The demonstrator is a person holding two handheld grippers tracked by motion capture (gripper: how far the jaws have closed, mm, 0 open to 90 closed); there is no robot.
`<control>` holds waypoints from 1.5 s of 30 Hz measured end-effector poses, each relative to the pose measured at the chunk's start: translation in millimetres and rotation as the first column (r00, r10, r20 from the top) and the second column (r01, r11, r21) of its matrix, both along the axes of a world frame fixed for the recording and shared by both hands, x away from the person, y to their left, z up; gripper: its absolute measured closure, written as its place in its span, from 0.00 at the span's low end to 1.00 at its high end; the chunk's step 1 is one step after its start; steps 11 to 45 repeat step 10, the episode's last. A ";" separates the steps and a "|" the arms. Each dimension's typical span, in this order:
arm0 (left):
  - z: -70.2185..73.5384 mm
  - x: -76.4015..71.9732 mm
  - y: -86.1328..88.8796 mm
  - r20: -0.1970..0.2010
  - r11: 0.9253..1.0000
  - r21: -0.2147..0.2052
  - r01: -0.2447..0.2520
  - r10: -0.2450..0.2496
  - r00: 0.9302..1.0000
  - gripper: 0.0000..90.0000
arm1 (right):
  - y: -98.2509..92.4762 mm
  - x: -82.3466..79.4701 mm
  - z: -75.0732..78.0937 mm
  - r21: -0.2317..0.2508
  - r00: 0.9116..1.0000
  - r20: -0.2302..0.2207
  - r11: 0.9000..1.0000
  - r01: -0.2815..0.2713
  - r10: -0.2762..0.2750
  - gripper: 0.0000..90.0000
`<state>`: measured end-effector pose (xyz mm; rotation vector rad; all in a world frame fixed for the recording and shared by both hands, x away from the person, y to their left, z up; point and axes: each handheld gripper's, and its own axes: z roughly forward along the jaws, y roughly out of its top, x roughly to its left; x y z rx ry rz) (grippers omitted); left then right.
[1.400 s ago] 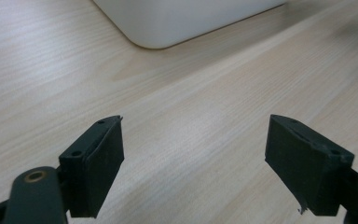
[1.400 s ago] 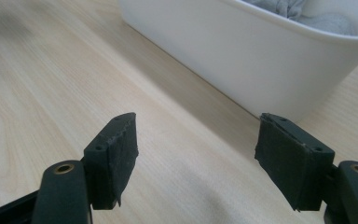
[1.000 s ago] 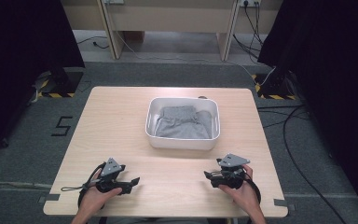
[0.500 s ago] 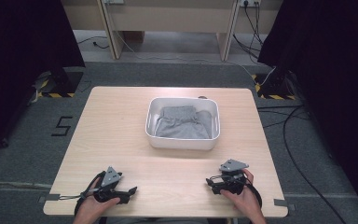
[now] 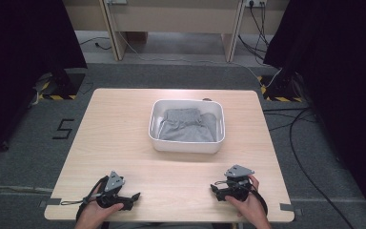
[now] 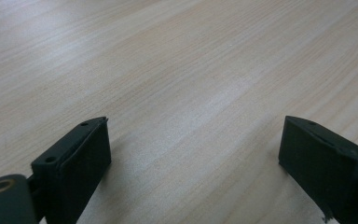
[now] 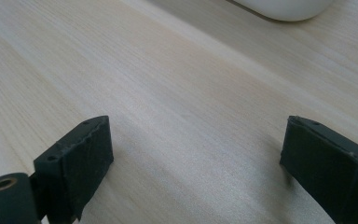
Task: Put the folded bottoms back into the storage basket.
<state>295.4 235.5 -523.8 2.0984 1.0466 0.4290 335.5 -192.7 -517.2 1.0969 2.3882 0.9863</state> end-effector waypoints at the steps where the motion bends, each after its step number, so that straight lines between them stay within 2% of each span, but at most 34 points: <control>1: 0.0 0.1 0.0 0.001 1.000 0.001 0.002 -0.002 1.000 0.09 | 0.0 0.0 0.1 0.001 1.000 -0.002 1.000 0.000 0.000 0.10; 45: -0.1 0.5 -0.5 -0.004 1.000 0.008 0.013 -0.013 1.000 0.06 | 0.0 0.1 0.0 0.001 1.000 -0.002 1.000 0.000 0.000 0.10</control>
